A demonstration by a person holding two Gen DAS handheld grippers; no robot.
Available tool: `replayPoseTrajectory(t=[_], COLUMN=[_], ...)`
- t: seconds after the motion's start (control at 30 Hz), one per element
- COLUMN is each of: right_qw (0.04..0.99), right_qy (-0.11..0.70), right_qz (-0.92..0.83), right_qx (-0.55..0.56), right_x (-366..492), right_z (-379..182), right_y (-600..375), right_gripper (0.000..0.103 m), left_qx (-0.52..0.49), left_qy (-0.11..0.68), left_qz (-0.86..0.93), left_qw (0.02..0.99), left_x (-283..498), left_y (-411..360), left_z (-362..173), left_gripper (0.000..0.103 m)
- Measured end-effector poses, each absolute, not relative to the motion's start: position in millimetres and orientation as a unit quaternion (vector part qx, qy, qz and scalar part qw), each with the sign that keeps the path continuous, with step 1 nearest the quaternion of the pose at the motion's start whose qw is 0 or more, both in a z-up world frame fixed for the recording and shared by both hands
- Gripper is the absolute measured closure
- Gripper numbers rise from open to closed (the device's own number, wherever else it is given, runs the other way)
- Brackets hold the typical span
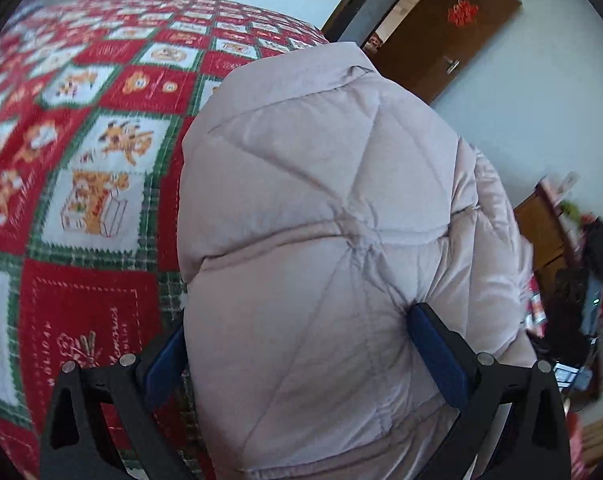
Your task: Fold large clothes
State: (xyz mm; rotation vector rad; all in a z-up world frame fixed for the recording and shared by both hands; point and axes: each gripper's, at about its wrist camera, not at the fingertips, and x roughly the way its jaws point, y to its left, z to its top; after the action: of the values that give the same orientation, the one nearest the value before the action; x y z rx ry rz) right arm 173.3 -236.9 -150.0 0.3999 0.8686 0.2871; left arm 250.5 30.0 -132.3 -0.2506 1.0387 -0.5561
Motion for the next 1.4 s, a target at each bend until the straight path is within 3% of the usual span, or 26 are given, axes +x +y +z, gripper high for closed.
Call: replayPoseTrajectory(t=[0.53, 0.77, 0.9, 1.03, 1.17, 1.3, 1.4], right_qw=[0.861, 0.873, 0.867, 0.853, 0.85, 0.857, 0.847], right_qy=[0.447, 0.415, 0.432, 0.448, 0.441, 0.424, 0.432], right_qz=[0.145, 0.138, 0.132, 0.164, 0.19, 0.177, 0.172], right_qx=[0.194, 0.214, 0.208, 0.213, 0.215, 0.232, 0.259], right_x=[187.7, 181.5, 180.6, 161.9, 127.2, 121.3, 142.0], right_z=[-159.6, -163.9, -159.9, -155.4, -160.2, -161.6, -164.0], right_y=[-229.0, -232.5, -227.1, -217.3, -216.6, -224.2, -229.8], right_gripper=[0.0, 0.0, 0.0, 0.01, 0.011, 0.009, 0.002], left_qx=[-0.118, -0.127, -0.129, -0.112, -0.095, -0.102, -0.09], left_qy=[0.495, 0.489, 0.484, 0.494, 0.498, 0.494, 0.488], left_qz=[-0.264, -0.279, -0.283, -0.277, -0.271, -0.26, -0.256], left_qw=[0.82, 0.816, 0.818, 0.816, 0.819, 0.823, 0.83], left_x=[261.7, 263.2, 253.5, 226.2, 187.7, 194.9, 212.8], left_y=[27.2, 26.7, 29.0, 33.6, 47.0, 67.5, 68.8], left_z=[-145.5, -147.7, -143.1, -135.6, -127.9, -125.5, -122.6], left_gripper=[0.001, 0.001, 0.014, 0.016, 0.014, 0.004, 0.001])
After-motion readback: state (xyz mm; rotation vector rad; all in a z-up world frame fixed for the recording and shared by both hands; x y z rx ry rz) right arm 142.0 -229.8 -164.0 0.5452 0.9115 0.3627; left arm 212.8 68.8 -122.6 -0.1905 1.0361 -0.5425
